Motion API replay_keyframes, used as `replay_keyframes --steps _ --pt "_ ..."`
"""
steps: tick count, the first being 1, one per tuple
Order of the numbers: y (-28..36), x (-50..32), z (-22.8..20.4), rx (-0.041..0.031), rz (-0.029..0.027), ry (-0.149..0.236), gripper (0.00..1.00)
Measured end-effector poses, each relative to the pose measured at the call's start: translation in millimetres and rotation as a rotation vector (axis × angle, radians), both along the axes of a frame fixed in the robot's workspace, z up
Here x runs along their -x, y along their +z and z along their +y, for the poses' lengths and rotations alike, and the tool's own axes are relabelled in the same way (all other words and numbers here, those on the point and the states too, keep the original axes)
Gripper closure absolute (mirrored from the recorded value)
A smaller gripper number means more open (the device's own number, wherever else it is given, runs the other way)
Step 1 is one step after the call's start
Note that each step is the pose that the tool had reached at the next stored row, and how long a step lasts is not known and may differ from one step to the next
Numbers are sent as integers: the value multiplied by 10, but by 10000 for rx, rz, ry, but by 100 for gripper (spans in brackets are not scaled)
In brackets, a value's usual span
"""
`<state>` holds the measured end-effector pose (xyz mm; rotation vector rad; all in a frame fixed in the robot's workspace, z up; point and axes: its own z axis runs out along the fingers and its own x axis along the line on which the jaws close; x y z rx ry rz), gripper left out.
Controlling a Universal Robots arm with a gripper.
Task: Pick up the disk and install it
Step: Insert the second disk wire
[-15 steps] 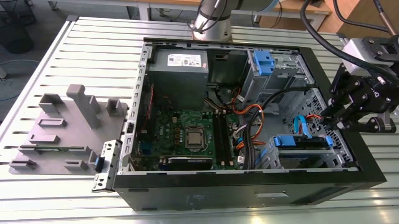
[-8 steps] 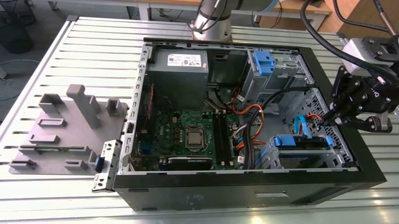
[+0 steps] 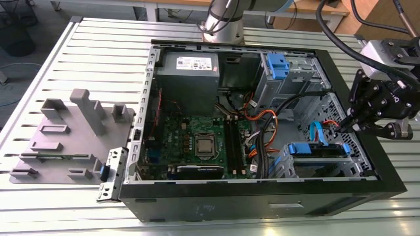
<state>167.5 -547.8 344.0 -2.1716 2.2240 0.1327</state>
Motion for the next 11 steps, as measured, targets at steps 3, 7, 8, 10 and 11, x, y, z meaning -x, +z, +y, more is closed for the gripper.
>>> replay_keyframes --steps 3,7,8,10,11 --pt "1 21 1 2 0 0 84" --pt "0 107 0 0 -3 0 84" --pt "-1 124 -2 -1 -3 0 84" --pt "-1 135 -16 0 -4 0 84" --pt "0 136 -26 1 -4 1 84"
